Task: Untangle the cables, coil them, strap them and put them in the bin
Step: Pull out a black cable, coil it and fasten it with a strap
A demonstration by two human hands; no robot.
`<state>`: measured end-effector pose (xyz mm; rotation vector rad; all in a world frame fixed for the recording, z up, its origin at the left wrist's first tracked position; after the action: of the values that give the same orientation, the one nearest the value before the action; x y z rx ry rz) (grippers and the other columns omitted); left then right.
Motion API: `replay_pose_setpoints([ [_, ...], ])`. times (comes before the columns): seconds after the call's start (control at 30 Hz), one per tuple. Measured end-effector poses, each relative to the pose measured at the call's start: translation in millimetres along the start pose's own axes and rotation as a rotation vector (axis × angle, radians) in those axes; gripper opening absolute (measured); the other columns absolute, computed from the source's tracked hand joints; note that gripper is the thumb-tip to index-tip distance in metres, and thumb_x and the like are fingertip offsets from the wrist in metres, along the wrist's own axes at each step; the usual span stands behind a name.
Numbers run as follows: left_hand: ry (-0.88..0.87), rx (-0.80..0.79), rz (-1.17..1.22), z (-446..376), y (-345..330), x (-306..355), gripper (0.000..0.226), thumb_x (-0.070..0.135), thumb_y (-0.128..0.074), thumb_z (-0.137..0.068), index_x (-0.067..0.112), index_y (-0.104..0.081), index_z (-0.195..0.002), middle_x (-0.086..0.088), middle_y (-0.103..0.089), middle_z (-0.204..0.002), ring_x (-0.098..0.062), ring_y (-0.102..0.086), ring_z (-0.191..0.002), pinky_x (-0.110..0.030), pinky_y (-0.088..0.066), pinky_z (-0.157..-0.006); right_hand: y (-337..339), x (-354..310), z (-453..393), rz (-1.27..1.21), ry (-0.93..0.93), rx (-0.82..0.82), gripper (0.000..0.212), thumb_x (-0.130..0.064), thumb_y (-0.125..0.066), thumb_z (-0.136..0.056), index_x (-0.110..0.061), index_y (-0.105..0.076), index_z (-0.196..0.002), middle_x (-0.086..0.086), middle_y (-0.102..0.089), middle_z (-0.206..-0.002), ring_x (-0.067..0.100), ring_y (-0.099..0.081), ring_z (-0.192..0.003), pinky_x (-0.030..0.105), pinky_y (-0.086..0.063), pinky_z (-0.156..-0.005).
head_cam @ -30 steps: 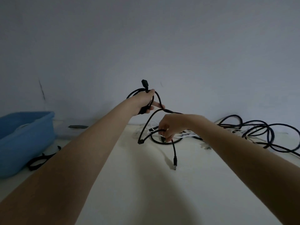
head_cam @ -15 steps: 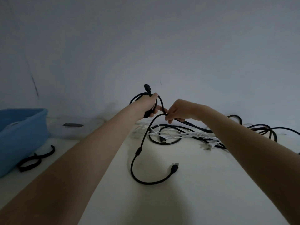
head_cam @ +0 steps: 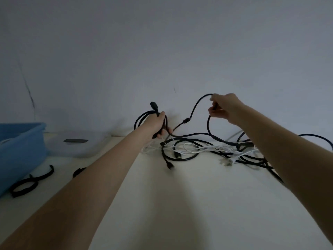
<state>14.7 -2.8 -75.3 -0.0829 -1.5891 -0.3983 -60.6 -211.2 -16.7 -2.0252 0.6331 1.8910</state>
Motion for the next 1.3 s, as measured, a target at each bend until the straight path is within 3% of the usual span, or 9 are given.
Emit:
replay_pose_setpoints([
  [0.1, -0.007, 0.017, -0.181, -4, -9, 3, 0.03, 0.03, -0.025, -0.103, 0.005, -0.042, -0.102, -0.004, -0.062, -0.05, -0.014, -0.038, -0.036, -0.016, -0.025, -0.035, -1, -23, 4, 0.039, 0.056, 0.049, 0.033, -0.034, -0.055, -0.092, -0.006, -0.049, -0.076, 0.008, -0.06, -0.063, 0.021, -0.064, -0.054, 0.029, -0.058, -0.069],
  [0.3, -0.094, 0.078, -0.5, -12, -21, 24, 0.043, 0.033, -0.019, -0.104, 0.007, -0.048, -0.085, 0.003, -0.057, -0.04, -0.01, -0.052, -0.04, -0.022, -0.035, -0.049, 7, -81, 19, 0.061, 0.324, 0.2, 0.045, -0.039, -0.043, -0.096, -0.007, -0.052, -0.066, 0.008, -0.063, -0.069, 0.017, -0.065, -0.047, 0.025, -0.057, -0.058],
  [0.4, -0.003, 0.061, -0.499, -12, -21, 20, 0.052, 0.035, -0.017, -0.104, 0.001, -0.054, -0.09, 0.003, -0.054, -0.034, -0.011, -0.051, -0.037, -0.019, -0.034, -0.039, 7, -101, 26, 0.046, 0.405, 0.207, 0.045, -0.041, -0.045, -0.095, -0.007, -0.052, -0.065, 0.007, -0.062, -0.068, 0.016, -0.065, -0.047, 0.026, -0.058, -0.062],
  [0.5, 0.094, 0.075, -0.363, -10, -15, 13, 0.05, 0.036, -0.019, -0.104, -0.001, -0.052, -0.11, 0.001, -0.052, -0.031, -0.01, -0.041, -0.022, -0.013, -0.022, -0.027, 12, -107, 29, -0.069, 0.381, 0.158, 0.045, -0.046, -0.051, -0.092, -0.008, -0.052, -0.07, 0.007, -0.062, -0.069, 0.018, -0.064, -0.056, 0.026, -0.058, -0.066],
  [0.63, 0.166, 0.092, 0.026, -14, -8, 6, 0.038, 0.035, -0.023, -0.104, 0.004, -0.035, -0.084, -0.008, -0.054, -0.034, -0.015, -0.048, -0.029, -0.012, -0.019, -0.031, 31, -113, 39, -0.126, 0.386, 0.115, 0.028, -0.026, -0.063, -0.088, -0.006, -0.053, -0.071, 0.007, -0.057, -0.064, 0.017, -0.057, -0.053, 0.025, -0.056, -0.064],
  [0.77, 0.189, 0.129, 0.283, -12, -3, 14, 0.028, 0.033, -0.024, -0.104, 0.006, -0.032, -0.102, -0.011, -0.054, -0.035, -0.013, -0.048, -0.023, -0.011, -0.019, -0.027, 50, -119, 49, -0.165, 0.434, 0.071, 0.022, -0.016, -0.064, -0.087, -0.004, -0.056, -0.07, 0.007, -0.053, -0.063, 0.013, -0.053, -0.05, 0.02, -0.052, -0.059],
  [0.97, 0.185, 0.16, 0.353, -8, -13, 30, 0.036, 0.031, -0.025, -0.104, 0.009, -0.031, -0.076, -0.017, -0.058, -0.055, -0.013, -0.047, -0.022, -0.012, -0.019, -0.026, 49, -130, 63, -0.248, 0.495, -0.027, 0.021, -0.015, -0.061, -0.088, -0.006, -0.054, -0.07, 0.006, -0.053, -0.059, 0.014, -0.047, -0.047, 0.022, -0.043, -0.052],
  [1.17, 0.13, 0.203, 0.327, -8, -9, 42, 0.041, 0.035, -0.026, -0.103, 0.009, -0.03, -0.072, -0.009, -0.049, -0.029, -0.014, -0.049, -0.032, -0.01, -0.019, -0.028, 1, -85, 65, 0.788, 0.391, -0.285, 0.03, -0.02, -0.065, -0.086, -0.008, -0.056, -0.06, -0.003, -0.051, -0.043, 0.008, -0.04, -0.035, 0.017, -0.033, -0.039],
  [1.3, 0.121, 0.209, 0.277, -4, -5, 42, 0.038, 0.035, -0.025, -0.103, 0.006, -0.036, -0.081, -0.011, -0.054, -0.038, -0.015, -0.046, -0.04, -0.012, -0.02, -0.029, -18, -19, 67, 1.075, 0.154, -0.579, 0.026, -0.02, -0.063, -0.088, -0.007, -0.058, -0.066, 0.006, -0.06, -0.059, 0.007, -0.041, -0.032, 0.018, -0.034, -0.039],
])
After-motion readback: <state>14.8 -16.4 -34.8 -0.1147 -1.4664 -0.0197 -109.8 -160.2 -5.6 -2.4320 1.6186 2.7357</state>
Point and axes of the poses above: each hand's wrist, its own z-axis away from the middle knuckle, its own y-axis out of the back of the hand, x = y × z, the point moved 8 cm from there along -z, towards the middle knuckle
